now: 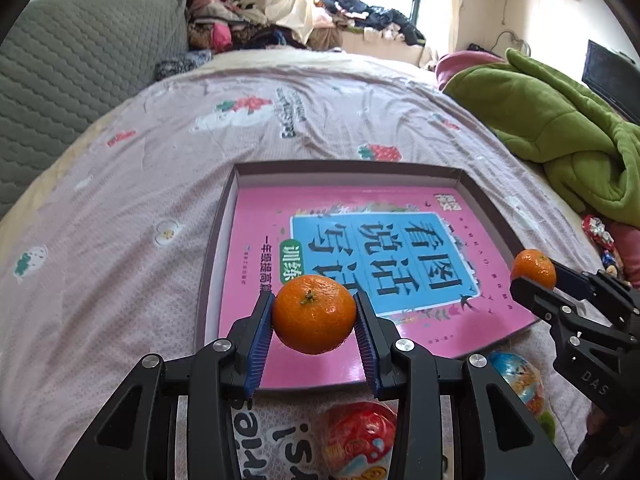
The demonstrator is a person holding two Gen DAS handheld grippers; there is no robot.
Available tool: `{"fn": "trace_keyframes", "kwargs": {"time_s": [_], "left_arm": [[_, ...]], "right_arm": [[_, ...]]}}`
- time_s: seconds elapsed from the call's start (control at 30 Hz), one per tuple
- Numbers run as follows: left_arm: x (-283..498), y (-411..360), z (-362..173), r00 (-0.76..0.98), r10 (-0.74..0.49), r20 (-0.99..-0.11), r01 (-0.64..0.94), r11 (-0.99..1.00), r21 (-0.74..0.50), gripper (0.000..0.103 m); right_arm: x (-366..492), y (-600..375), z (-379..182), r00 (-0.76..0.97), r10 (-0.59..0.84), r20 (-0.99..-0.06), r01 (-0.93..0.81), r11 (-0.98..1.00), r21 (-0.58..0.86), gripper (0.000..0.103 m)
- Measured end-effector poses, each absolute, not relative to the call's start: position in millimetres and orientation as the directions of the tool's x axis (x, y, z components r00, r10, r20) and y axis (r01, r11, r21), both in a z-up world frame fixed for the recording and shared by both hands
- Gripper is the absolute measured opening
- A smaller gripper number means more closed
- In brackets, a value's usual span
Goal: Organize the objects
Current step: 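Lift and carry both held oranges over the pink book in the grey tray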
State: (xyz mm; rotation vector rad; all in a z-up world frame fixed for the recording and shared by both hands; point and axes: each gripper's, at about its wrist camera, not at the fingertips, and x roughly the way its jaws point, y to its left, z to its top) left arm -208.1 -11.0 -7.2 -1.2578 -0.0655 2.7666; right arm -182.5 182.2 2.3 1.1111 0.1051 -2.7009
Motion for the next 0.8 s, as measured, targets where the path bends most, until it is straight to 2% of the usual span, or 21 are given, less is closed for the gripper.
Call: {"fn": "trace_keyframes", "kwargs": {"time_s": [0.37, 0.8], "left_arm": [[-224.8, -6.5, -30.0, -0.580, 0.093, -0.810, -0.078, -0.995, -0.058, 0.040], [-230.5, -8.5, -41.5, -0.537, 0.064, -0.841, -0.058, -0.998, -0.038, 0.041]], "right_arm": [[-199.6, 176.2, -21.6, -0.616, -0.178, -0.767, 0.238, -0.971, 0.034, 0.042], [-203.4, 178.8, -31.9, -0.585, -0.141, -0.798, 0.200, -0.979, 0.026, 0.042]]}}
